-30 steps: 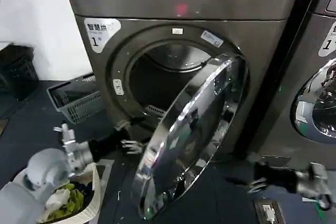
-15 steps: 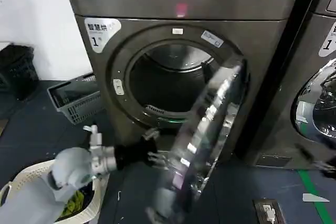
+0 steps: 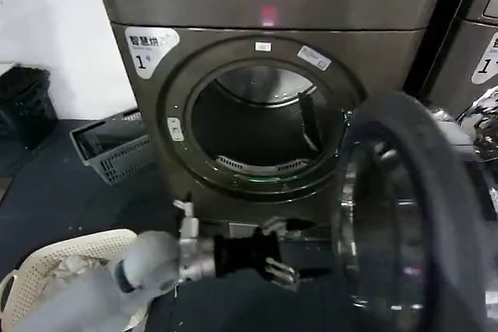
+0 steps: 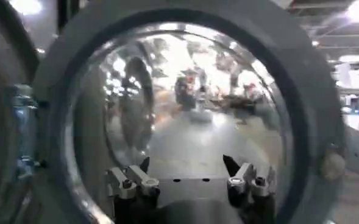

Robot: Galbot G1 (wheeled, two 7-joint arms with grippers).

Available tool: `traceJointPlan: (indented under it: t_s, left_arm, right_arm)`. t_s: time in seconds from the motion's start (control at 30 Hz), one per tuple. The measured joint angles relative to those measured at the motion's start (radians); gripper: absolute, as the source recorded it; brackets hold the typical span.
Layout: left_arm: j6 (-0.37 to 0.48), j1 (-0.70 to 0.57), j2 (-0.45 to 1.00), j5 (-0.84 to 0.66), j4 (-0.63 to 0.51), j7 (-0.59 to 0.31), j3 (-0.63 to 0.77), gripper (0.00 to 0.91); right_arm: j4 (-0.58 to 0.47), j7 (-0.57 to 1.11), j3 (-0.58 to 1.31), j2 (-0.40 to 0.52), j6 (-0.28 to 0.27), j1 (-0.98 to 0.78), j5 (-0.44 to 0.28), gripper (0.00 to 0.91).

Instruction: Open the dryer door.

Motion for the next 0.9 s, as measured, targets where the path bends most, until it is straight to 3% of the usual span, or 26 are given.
traceJointPlan:
  t_s: [0.07,0.33,0.9]
  left_arm:
    - [-0.039,-0.037,-0.023,0.025,0.019,-0.013,0.054,0.907]
    - [-0.061,-0.173,-0.150,0.021,0.142,-0.060,0.216,0.907]
    - [-0.117,-0.334,-0.422,0.045,0.391,-0.152,0.309,0.907]
  right_arm:
    - [-0.001,0.023,0.046,0.000,-0.001,-0.014,0.003,0.907]
    - [-0.012,0.020,0.168,0.001,-0.015,-0.056,0.008,0.907]
    - [-0.035,0.018,0.221,-0.015,-0.009,-0.055,0.008,0.907]
